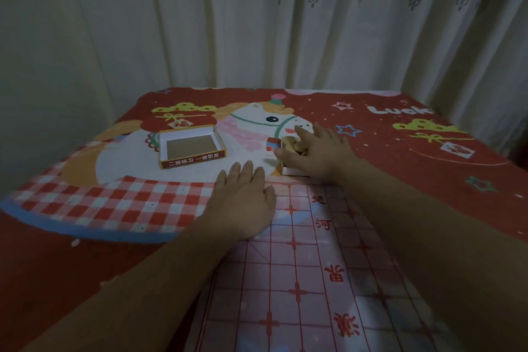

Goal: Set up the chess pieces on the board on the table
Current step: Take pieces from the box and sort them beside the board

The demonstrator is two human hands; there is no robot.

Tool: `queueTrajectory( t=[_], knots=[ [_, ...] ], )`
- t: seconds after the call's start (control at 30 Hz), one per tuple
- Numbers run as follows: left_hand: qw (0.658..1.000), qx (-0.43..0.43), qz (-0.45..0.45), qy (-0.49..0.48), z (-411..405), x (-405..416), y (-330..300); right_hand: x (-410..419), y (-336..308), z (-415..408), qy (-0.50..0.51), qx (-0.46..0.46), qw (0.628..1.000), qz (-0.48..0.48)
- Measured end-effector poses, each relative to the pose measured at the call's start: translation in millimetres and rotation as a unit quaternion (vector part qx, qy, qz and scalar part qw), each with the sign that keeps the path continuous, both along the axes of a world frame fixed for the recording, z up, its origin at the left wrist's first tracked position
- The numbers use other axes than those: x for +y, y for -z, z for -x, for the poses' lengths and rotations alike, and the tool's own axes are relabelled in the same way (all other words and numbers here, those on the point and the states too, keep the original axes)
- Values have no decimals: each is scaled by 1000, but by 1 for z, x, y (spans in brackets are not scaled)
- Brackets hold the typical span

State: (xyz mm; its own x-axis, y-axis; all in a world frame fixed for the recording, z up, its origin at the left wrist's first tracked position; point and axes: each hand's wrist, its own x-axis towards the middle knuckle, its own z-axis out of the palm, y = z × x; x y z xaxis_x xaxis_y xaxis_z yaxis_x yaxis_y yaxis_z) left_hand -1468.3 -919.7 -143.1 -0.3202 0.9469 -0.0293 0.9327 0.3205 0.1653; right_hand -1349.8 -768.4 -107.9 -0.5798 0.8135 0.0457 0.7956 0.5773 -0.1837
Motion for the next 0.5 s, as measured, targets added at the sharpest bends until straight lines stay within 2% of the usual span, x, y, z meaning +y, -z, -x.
queueTrajectory(
  t=[0.1,0.33,0.5],
  knots=[
    [1000,3,8,-10,0,1,1,2,6,3,-14,-25,999,-34],
    [1000,5,15,-13,0,1,-1,0,11,3,-27,38,997,-57],
    [1000,1,9,-12,-1,0,-1,-3,9,9,9,28,997,-74]
  ],
)
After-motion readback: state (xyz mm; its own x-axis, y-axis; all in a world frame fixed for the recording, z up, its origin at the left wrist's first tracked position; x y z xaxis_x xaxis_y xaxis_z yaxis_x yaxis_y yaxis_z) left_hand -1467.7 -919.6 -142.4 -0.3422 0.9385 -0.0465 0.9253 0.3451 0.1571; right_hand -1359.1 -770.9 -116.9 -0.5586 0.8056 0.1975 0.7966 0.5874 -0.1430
